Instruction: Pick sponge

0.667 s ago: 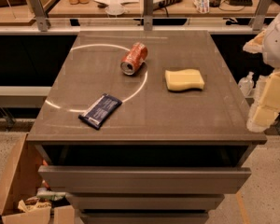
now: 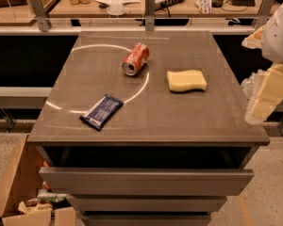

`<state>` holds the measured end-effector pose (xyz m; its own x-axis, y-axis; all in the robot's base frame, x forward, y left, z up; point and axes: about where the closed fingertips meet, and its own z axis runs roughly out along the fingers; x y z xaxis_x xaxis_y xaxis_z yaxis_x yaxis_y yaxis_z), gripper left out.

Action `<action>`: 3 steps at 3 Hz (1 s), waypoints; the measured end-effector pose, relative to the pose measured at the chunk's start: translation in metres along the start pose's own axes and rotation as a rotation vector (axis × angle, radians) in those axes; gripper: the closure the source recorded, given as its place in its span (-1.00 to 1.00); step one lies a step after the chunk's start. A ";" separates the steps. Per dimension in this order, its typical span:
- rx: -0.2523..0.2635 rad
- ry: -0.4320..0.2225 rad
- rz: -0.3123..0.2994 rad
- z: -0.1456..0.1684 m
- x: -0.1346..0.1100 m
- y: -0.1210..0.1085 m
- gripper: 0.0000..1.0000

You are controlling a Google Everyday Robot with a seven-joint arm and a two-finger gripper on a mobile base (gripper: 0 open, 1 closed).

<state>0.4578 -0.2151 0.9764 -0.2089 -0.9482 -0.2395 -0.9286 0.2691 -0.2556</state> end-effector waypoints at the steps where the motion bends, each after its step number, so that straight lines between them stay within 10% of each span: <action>1: 0.012 -0.026 0.051 0.017 0.001 -0.035 -1.00; 3: -0.013 -0.101 0.091 0.086 -0.013 -0.128 -1.00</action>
Offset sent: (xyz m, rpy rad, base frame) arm 0.1607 -0.0351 -0.0378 0.1699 -0.0180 -0.1317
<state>0.6059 -0.2232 0.9320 -0.2614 -0.8977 -0.3548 -0.9110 0.3509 -0.2167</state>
